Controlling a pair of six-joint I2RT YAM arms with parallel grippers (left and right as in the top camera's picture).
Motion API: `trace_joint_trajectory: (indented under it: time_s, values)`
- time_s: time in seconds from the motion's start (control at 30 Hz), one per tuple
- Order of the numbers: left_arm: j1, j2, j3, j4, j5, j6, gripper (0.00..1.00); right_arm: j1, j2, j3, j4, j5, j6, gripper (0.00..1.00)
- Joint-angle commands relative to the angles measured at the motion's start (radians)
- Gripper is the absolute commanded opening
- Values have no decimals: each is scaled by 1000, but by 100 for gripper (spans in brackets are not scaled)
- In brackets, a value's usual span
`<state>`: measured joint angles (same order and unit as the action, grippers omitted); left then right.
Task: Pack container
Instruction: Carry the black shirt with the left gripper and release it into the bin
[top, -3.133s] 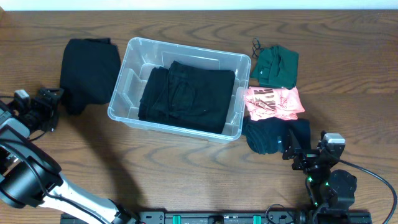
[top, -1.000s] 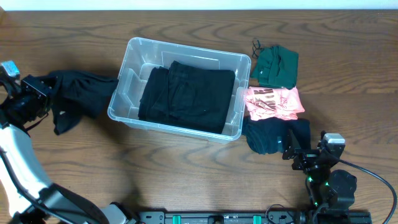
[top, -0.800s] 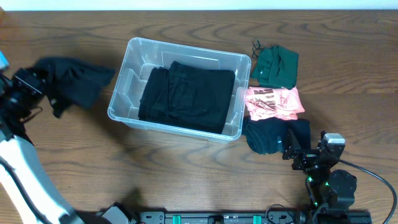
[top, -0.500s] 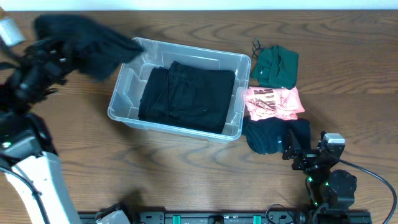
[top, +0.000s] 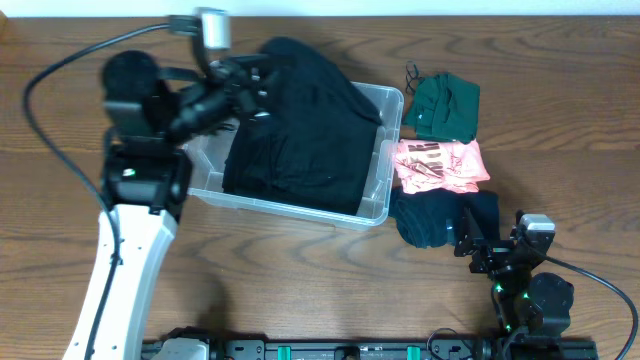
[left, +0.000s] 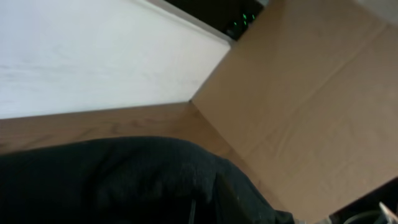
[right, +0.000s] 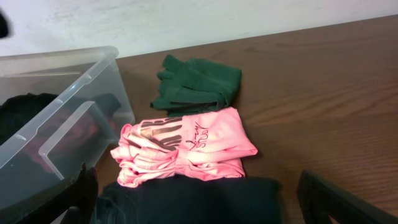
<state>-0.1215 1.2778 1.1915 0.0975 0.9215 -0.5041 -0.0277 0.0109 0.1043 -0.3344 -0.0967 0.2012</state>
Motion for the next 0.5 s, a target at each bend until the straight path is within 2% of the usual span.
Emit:
trace_joint_trajectory:
  time_s: [0.0,0.27,0.47]
  values:
    - [-45,6,10,13,-103,108,6,14,-5,-2,-2,3,8,99]
    - [-18,98,3,-84,-130,272,6,14,-5,-2,-2,3,8,99]
    - [49,196,3,-347,-144,452,6,14,-5,-2,-2,3,8,99]
